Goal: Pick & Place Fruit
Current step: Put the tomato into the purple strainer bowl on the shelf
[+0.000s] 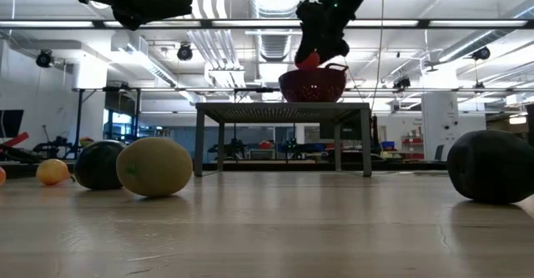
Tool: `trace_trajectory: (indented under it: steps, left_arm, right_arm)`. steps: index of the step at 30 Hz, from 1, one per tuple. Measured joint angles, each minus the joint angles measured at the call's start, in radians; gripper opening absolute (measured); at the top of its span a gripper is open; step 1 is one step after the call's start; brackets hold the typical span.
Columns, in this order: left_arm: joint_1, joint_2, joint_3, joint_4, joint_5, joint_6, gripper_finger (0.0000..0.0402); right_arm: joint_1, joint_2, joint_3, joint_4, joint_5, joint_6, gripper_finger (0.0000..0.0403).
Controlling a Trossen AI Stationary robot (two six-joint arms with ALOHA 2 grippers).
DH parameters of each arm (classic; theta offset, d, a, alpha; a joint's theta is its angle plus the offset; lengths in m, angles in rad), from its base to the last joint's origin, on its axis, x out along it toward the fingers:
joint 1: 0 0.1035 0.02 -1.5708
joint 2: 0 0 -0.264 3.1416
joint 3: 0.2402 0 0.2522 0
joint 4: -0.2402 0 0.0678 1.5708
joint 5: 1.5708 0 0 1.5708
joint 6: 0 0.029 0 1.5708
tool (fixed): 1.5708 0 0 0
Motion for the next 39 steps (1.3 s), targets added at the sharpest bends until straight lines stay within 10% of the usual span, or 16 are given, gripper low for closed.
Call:
trace_trajectory:
  steps: [39]
  left_arm:
    - [0.000, 0.000, 0.000, 0.000, 0.000, 0.000, 0.0168]
  right_arm:
    - [0.002, 0.000, -0.093, -0.041, 0.080, 0.017, 0.0256]
